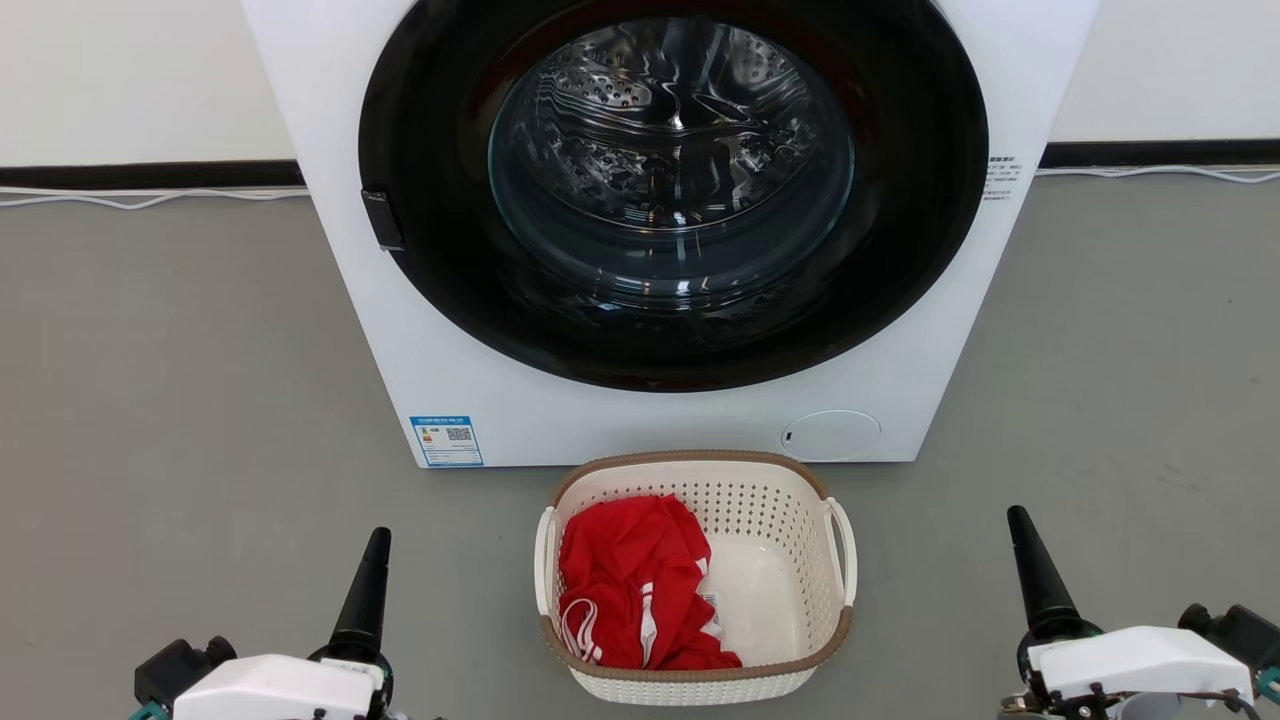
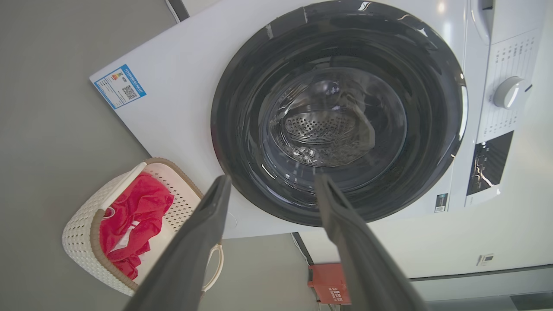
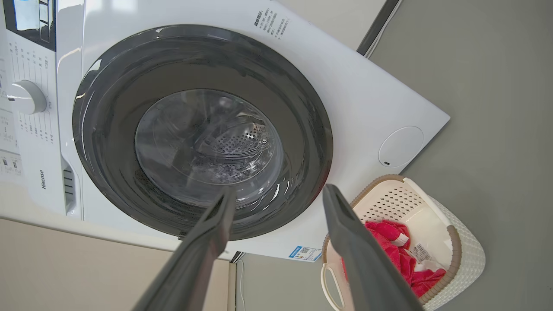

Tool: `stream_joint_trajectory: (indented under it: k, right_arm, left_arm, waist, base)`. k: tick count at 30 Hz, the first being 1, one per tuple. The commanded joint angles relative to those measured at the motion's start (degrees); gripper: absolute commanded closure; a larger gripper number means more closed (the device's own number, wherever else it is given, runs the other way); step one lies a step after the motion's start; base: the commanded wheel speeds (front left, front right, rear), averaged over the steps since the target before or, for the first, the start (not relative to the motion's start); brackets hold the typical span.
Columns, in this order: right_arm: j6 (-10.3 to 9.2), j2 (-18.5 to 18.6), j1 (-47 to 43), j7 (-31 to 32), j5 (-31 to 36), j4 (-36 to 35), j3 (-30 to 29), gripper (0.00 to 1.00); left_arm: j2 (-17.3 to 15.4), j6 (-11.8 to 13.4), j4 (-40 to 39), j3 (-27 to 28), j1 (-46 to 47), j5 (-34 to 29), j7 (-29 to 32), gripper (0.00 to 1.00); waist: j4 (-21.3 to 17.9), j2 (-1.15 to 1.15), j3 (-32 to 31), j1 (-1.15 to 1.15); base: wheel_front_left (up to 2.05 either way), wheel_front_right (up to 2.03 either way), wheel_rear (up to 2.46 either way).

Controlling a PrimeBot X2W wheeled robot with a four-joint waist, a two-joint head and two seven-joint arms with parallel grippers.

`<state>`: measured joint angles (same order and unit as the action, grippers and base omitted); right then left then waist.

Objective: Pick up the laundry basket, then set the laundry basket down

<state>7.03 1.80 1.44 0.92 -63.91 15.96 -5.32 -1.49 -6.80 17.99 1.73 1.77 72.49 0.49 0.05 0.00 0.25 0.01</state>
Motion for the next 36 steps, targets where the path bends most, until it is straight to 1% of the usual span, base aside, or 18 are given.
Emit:
stream_joint_trajectory:
  k: [1,6,14,15,36]
  right_arm:
    - [0.15,0.6,1.6,-0.9,2.9,-1.7,0.7,0.00]
    - [0.17,0.7,1.8,-1.8,7.5,-1.5,1.1,0.00]
    - [0.19,0.7,1.5,-3.1,13.7,-1.6,1.4,0.00]
    - [0.20,0.7,1.4,-3.5,15.3,-1.7,1.5,0.00]
    - [0.27,0.8,1.1,-6.8,31.3,-1.9,2.8,0.00]
  left_arm:
    - [-0.5,0.0,-1.8,0.3,1.1,-2.4,-0.5,0.00]
    - [-0.5,0.1,-2.0,0.3,1.0,-6.4,-1.4,0.00]
    - [-0.6,0.1,-2.4,0.2,0.7,-11.0,-2.7,0.00]
    - [-0.6,0.1,-2.5,0.1,0.7,-12.2,-3.0,0.00]
    - [-0.8,0.4,-3.2,-1.3,0.0,-24.1,-6.4,0.00]
  waist:
    - [0.0,0.00,0.0,-0.01]
    - [0.0,0.00,-0.1,-0.01]
    - [0.1,0.00,-0.1,-0.01]
    - [0.2,0.00,-0.1,-0.01]
    - [0.2,0.00,0.0,-0.01]
  base:
    - [0.00,0.00,0.00]
    - [0.00,0.00,0.00]
    - [0.00,0.00,0.00]
    - [0.00,0.00,0.00]
    - [0.00,0.00,0.00]
